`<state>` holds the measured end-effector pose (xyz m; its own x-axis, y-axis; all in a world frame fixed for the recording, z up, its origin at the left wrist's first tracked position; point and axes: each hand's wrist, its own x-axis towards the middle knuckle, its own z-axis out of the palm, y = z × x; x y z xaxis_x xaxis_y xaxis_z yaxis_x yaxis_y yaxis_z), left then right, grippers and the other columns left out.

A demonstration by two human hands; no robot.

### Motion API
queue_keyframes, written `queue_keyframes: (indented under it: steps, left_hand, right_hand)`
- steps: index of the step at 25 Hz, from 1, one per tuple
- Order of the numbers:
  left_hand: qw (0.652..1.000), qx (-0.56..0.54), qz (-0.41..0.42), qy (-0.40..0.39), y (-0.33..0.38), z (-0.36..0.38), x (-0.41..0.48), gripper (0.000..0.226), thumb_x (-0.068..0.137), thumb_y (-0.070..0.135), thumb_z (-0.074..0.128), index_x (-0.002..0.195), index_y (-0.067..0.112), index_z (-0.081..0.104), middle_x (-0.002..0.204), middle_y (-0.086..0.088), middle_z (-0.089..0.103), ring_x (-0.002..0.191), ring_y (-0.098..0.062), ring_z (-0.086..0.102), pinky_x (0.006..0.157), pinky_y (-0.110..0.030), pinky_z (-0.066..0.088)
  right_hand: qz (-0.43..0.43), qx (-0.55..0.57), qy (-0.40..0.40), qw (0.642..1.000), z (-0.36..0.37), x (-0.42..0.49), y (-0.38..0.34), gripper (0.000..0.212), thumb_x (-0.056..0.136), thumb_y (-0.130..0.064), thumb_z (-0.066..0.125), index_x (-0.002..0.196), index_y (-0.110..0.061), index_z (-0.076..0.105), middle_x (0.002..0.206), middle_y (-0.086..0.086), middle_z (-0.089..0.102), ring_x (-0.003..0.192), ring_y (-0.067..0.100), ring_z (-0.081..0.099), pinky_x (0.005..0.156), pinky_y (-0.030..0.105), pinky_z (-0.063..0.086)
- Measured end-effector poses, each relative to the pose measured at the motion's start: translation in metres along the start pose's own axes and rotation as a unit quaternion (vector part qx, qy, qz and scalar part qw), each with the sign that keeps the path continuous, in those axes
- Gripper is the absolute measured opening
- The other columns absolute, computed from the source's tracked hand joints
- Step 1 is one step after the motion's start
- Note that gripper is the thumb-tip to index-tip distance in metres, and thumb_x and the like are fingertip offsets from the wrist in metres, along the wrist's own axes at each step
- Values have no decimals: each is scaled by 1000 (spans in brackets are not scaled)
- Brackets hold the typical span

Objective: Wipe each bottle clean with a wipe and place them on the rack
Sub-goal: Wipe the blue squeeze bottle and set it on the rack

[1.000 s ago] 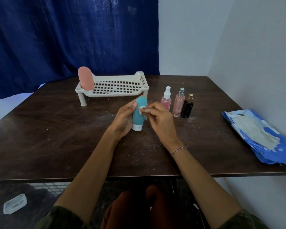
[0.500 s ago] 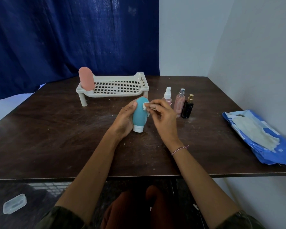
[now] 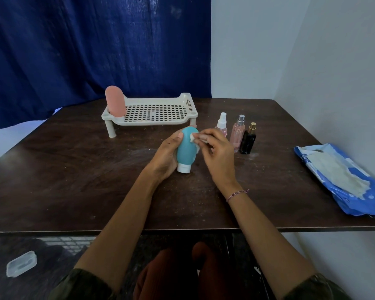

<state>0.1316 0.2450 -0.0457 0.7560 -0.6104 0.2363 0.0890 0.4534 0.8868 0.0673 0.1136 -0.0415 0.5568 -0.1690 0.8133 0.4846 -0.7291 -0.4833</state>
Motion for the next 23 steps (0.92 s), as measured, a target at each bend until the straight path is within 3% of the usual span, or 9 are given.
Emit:
queue_keyframes:
  steps: [5,11,16,20,23]
  left_hand:
    - [1000,26,-12,6,-1,-2,1,33,99,28,37,123,19,56,109,-3,67,94,-14,63,77,-29,55]
    - [995,-38,17,86,4,-4,3,33,102,21,30,122,8,52,107,-11,66,96,-20,64,84,-33,55]
    - [989,-52,28,132,9,-8,2,34,102,26,28,123,10,50,112,-16,61,100,-23,60,83,-37,53]
    - [992,-59,-13,108,6,-3,3,37,102,23,30,129,3,46,109,-15,62,93,-21,63,78,-33,56]
    - [996,-30,-43,76,4,1,1,33,101,22,32,123,6,52,102,-9,64,87,-16,63,73,-30,56]
  right_hand:
    - [47,1,28,998,-1,3,3,18,83,-5,67,101,-3,69,96,3,61,89,0,53,80,9,46]
    - [43,29,-38,998,3,0,-1,18,80,-2,69,98,0,71,92,7,64,88,-1,54,79,7,45]
    - [16,54,-110,992,5,-4,-6,16,81,-3,69,96,2,71,91,7,63,86,-6,56,77,9,48]
    - [3,43,-68,997,4,-3,-7,18,81,-1,68,99,1,70,94,11,63,91,6,57,83,17,51]
    - [24,22,-13,999,3,-1,-5,18,82,-4,68,100,-1,70,94,9,63,89,2,55,78,11,48]
